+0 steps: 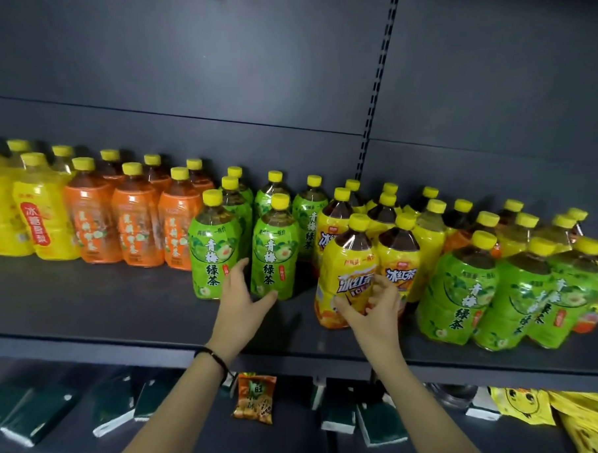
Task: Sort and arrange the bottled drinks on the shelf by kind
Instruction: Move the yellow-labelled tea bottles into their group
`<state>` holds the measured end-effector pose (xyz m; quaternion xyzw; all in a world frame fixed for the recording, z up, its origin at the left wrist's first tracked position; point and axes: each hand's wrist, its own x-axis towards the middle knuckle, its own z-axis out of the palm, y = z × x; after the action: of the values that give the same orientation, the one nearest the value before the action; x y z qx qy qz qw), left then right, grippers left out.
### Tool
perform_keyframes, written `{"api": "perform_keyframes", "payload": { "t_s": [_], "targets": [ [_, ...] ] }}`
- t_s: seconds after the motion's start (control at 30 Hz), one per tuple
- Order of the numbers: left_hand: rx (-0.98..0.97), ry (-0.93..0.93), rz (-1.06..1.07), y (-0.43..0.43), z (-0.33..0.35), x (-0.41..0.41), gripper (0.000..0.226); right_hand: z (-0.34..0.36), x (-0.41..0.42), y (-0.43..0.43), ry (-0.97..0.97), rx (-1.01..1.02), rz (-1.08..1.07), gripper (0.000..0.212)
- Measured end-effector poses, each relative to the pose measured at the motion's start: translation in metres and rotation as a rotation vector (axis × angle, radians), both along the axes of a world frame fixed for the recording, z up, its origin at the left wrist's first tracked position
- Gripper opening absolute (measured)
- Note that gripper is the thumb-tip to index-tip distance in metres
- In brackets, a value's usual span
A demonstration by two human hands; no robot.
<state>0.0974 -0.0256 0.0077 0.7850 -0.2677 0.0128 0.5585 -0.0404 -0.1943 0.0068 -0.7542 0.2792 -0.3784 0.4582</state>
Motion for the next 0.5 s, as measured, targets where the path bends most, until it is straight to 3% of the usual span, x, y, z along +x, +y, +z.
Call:
{"api": "perform_keyframes", "payload": {
  "t_s": [0.1,0.23,0.5],
  "targets": [
    [-0.017,-0.007,0.042,-0.032,0.006,0.013,0.098,-0.004,0.013,-0.003,-0.015,-0.03,-0.058,0.1],
    [-0.094,-0.005,0.091,-0.06,-0.001,0.032,0.11,-0.011,0.022,-0.005,-0.042,-0.084,-0.137,0.101],
    [-0.127,0.047,0.166,-0.091,0.001,0.064,0.105,-0.02,0.025,-0.007,-0.063,-0.122,-0.174,0.1]
  ]
}}
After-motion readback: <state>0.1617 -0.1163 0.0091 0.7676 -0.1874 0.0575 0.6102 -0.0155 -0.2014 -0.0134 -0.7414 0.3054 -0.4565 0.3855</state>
